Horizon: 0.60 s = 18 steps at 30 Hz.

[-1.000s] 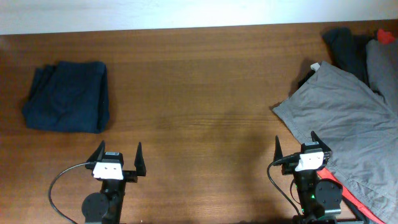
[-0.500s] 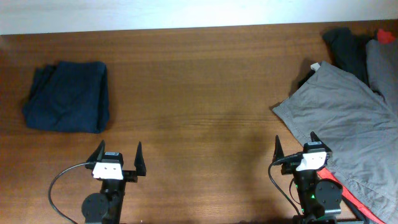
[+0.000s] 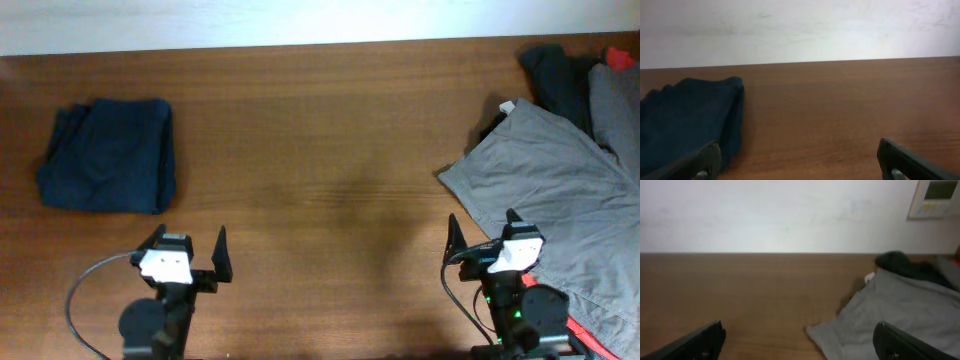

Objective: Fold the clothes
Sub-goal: 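Reach the right gripper to the grey shorts in the right pile and grasp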

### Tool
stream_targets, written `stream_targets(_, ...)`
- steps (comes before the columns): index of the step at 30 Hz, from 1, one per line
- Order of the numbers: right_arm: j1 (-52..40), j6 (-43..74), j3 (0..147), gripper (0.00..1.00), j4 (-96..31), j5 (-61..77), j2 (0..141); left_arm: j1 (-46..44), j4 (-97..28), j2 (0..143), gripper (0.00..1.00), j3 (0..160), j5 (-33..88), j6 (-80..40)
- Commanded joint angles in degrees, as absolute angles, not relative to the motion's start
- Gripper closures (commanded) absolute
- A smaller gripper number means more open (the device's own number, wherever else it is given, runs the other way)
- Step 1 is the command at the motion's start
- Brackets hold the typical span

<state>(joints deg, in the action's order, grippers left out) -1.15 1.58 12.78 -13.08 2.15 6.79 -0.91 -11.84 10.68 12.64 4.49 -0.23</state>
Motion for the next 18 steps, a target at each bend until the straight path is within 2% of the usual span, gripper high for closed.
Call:
stream_targets(1,-0.69,2.42,19.73,0.01,-15.90,2.52,13.23,-1.08,-12.34,18.35,0.01,18.74,5.15,-0.82)
stream_targets(8,-0.67,2.42,36.82,0.01,-27.49,2.76,35.24,-1.08,-17.52,38.54,0.01,31.24,5.15,-0.78)
stream_targets(14,-0.67,2.42,51.96,0.01,-36.38,2.74,55.59,-1.08,-32.23,55.99,0.01,44.93,5.74,-0.67)
stream_targets(18,-0.67,2.11,58.70,0.01,-38.76,2.74,67.59,-1.06,-39.79,64.58,0.01,53.17,10.98,-0.69)
